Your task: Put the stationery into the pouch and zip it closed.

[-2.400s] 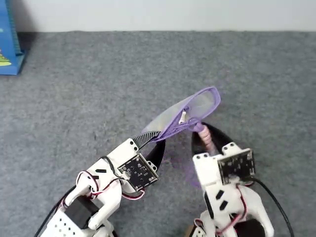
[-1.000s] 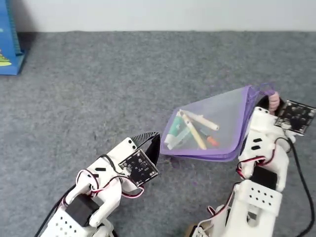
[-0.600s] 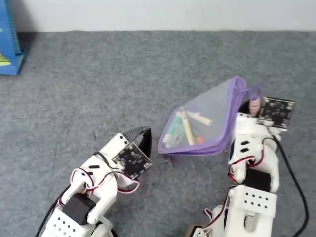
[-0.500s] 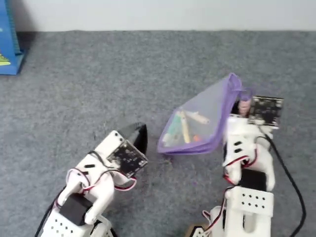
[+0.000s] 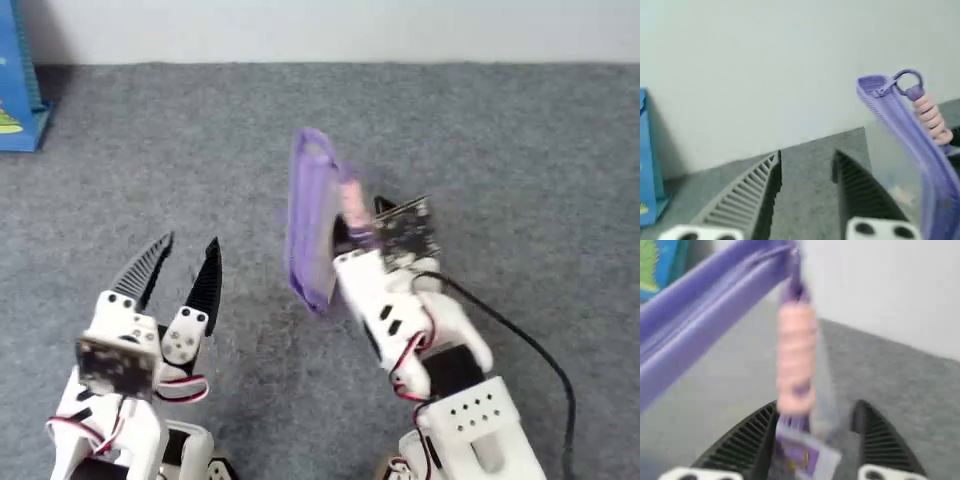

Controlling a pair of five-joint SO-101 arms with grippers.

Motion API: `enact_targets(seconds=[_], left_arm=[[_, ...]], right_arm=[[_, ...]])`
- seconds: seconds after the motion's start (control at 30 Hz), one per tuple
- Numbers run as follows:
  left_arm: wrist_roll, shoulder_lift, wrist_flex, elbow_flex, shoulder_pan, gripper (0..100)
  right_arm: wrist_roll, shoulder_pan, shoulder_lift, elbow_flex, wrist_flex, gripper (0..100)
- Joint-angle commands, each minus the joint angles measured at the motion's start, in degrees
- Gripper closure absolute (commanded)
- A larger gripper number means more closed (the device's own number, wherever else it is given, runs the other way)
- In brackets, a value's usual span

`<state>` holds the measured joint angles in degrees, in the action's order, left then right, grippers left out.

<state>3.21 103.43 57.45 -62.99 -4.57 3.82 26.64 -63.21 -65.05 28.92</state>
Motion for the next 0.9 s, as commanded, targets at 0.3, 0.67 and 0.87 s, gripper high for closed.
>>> enact_targets(seconds=[0.3,0.67,0.87], left_arm=[[-4.0,1.1,6.2,3.9,4.6,77],[-3.4,1.1,12.2,4.8,4.7,95],[-3.3,1.1,17.7,4.3,4.7,99]], right_arm=[[0.3,5.6,-0.9,11.2,19.6,84.4],[0.0,0.7,-1.0,12.1,28.6,99.1],[-6.5,-9.0,-1.0,11.8,33.2,99.1]])
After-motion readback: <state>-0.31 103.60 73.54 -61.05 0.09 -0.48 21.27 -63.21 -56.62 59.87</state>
